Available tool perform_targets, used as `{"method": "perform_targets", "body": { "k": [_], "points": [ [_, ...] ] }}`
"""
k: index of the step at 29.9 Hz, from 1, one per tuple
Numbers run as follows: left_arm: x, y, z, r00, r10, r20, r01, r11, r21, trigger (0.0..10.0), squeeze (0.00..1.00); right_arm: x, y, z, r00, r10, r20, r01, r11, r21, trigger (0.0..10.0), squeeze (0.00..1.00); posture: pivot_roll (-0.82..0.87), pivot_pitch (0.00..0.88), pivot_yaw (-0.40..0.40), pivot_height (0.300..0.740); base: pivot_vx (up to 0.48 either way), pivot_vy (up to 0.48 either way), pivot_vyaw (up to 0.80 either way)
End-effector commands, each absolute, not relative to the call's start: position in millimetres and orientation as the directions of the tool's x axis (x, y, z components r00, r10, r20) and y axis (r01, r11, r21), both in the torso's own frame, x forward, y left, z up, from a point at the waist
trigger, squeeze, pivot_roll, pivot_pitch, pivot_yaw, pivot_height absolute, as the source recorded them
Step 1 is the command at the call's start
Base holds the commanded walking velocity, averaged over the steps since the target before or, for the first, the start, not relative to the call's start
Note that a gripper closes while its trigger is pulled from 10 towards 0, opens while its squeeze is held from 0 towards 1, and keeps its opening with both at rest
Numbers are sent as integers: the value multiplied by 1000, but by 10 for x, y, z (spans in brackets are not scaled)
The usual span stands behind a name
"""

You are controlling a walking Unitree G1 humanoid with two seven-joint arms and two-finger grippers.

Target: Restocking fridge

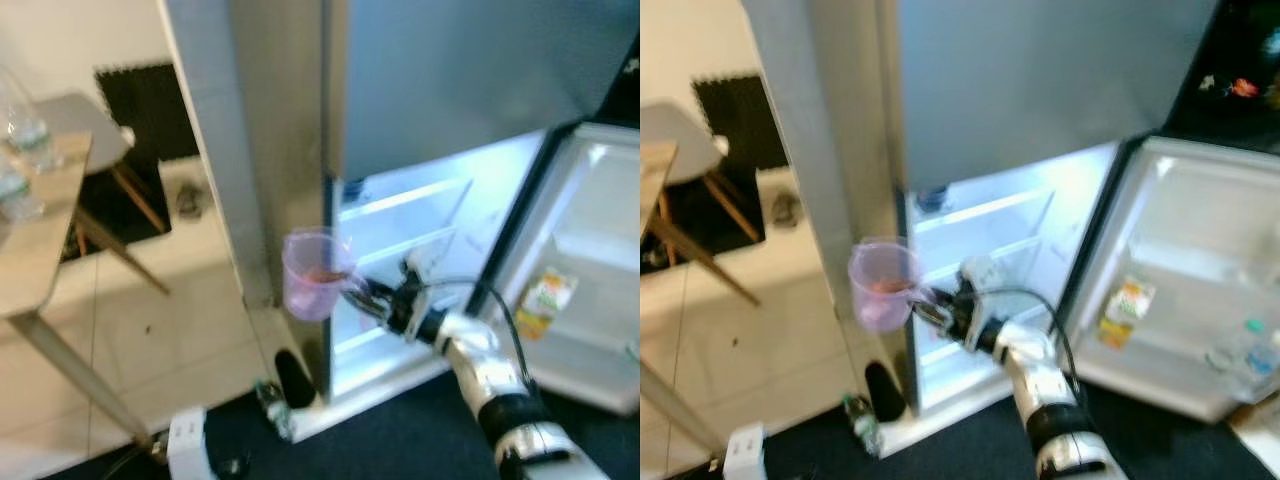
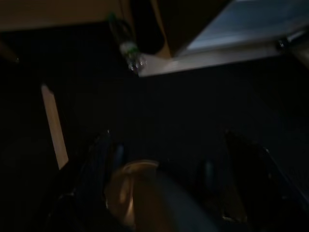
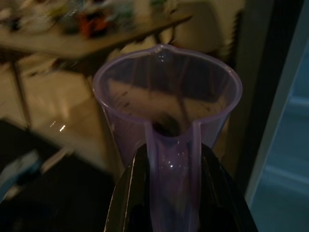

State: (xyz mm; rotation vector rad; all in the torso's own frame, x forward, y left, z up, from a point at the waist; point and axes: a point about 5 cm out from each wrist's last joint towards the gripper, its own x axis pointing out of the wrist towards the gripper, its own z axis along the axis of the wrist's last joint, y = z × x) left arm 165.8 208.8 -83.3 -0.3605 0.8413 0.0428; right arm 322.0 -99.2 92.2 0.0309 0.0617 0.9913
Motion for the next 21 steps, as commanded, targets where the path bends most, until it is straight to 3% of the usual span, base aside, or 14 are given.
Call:
{"method": "perform_targets", "body": {
  "k": [1, 8, 21],
  "points": [
    [1579, 2025, -882, 649, -106, -753, -199, 932, -303, 10000, 0, 3237, -1105, 969, 549, 835, -42, -834, 551, 32, 10000, 0, -52, 0, 3, 740, 0, -401, 0],
    [1598, 1993, -879, 656, -112, -747, -205, 925, -319, 10000, 0, 3255, -1132, 948, 564, 824, -58, -824, 566, 18, 10000, 0, -21, 4, 14, 740, 0, -400, 800],
    [1571, 2016, -885, 642, -126, -756, -174, 937, -304, 10000, 0, 3278, -1138, 965, 595, 803, -42, -802, 596, 36, 10000, 0, -16, 1, 32, 740, 0, -400, 0]
  ]
}}
